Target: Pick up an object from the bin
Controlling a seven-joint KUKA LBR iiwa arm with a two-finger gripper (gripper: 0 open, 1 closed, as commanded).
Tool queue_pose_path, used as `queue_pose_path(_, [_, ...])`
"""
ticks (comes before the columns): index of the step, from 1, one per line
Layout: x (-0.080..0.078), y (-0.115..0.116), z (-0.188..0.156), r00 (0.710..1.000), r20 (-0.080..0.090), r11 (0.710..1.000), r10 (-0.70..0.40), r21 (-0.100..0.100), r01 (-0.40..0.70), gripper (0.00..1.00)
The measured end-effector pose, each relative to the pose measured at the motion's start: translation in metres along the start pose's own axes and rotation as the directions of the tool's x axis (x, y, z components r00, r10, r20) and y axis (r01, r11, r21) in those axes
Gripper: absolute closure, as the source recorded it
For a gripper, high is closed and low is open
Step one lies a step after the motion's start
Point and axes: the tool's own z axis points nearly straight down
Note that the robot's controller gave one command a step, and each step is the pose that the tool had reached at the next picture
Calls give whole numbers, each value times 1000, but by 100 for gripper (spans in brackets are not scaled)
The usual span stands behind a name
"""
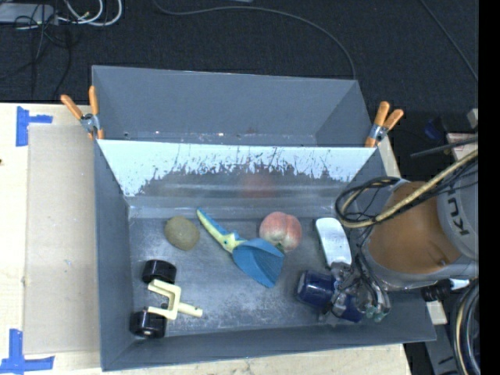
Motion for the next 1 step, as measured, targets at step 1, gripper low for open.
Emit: queue_pose_path(1, [-1, 0, -116, 1000, 8, 1000, -9, -1, 9, 100])
